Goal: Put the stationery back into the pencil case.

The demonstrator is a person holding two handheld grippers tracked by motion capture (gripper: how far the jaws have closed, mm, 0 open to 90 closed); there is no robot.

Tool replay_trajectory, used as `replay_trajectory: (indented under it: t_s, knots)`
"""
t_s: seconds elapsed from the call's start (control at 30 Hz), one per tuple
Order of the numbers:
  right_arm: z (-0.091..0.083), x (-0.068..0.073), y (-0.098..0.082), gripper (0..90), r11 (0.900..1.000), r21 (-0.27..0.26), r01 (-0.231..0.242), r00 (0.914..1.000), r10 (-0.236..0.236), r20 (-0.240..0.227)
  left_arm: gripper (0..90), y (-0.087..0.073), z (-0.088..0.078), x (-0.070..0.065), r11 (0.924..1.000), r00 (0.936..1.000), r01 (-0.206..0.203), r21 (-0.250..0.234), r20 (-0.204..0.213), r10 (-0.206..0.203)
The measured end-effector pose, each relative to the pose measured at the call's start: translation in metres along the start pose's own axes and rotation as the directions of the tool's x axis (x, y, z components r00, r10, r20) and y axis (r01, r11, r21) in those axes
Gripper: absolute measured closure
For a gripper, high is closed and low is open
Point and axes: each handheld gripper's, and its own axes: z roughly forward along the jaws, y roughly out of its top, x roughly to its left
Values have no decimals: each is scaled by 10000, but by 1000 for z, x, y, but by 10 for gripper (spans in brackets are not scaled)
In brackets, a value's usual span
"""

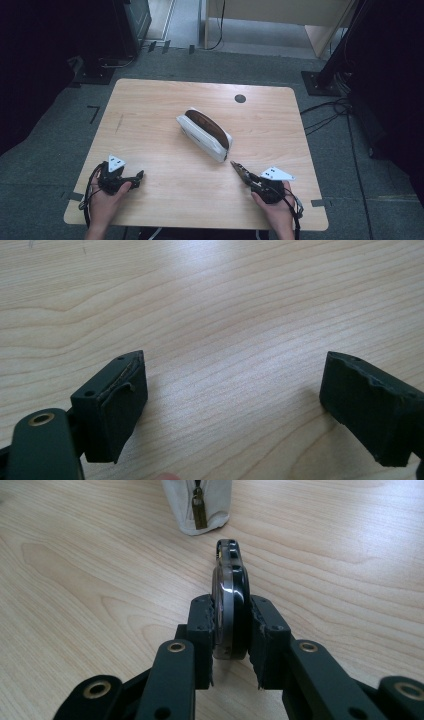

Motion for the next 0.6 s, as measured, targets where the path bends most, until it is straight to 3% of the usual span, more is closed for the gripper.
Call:
replay_trajectory:
  t_s: [0.2,0.37,0.6]
  knots:
    - [-9,-1,5,739,9987,-476,-165,9999,166,22,120,0,0,0,10000,10000,1,0,3,-1]
    - [-19,1,15,740,9966,-823,25,9999,-35,-119,120,0,0,0,10000,10000,2,0,0,-2]
    - [-22,8,28,740,9954,-915,277,9988,-313,-375,120,0,0,0,10000,10000,-1,2,0,1]
